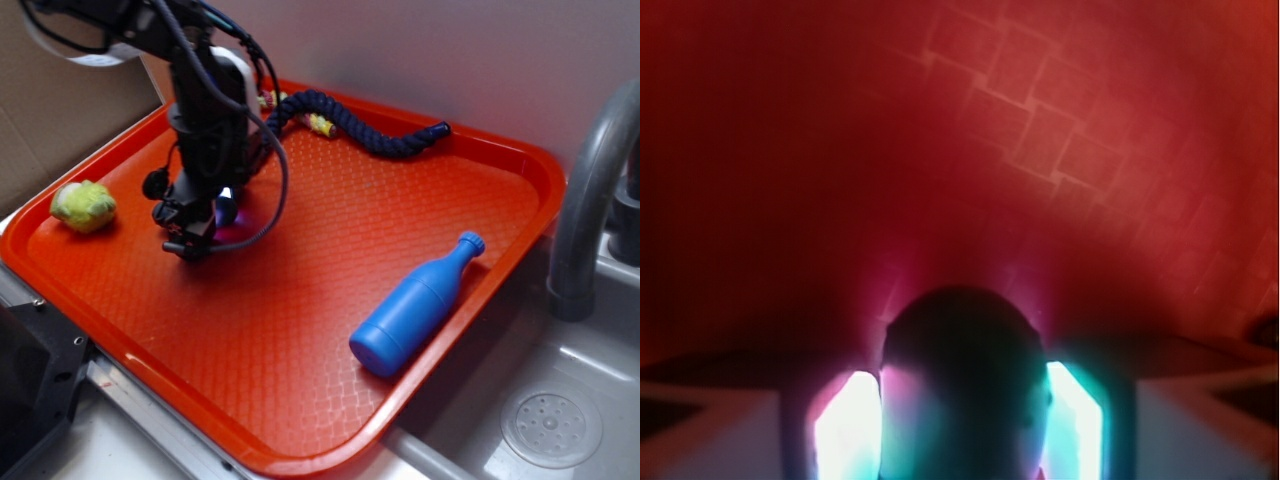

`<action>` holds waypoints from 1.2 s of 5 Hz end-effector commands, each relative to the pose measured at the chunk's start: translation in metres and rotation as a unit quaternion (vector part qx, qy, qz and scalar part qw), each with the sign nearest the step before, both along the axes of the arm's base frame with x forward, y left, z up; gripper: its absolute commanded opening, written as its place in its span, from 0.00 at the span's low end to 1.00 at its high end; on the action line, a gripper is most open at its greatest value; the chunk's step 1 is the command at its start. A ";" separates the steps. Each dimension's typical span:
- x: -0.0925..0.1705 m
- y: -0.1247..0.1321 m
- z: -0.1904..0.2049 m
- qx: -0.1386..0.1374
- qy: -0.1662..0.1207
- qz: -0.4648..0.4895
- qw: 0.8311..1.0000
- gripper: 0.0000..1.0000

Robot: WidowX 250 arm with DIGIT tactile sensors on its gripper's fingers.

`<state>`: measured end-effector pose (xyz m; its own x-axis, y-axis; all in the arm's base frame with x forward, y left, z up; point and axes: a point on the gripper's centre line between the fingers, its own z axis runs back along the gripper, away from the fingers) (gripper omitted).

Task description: Grab the plastic pickle.

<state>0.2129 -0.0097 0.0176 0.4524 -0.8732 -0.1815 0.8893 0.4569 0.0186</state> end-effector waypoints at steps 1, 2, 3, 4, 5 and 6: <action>-0.007 0.003 0.090 -0.013 -0.100 0.101 0.990 0.00; -0.004 -0.015 0.140 -0.001 -0.101 0.211 0.972 0.00; 0.006 -0.023 0.193 -0.066 -0.076 0.292 0.951 0.00; 0.015 -0.035 0.223 -0.072 -0.082 0.330 0.937 0.00; 0.014 -0.042 0.229 -0.074 -0.095 0.358 0.926 0.00; 0.014 -0.041 0.229 -0.071 -0.139 0.446 0.881 0.00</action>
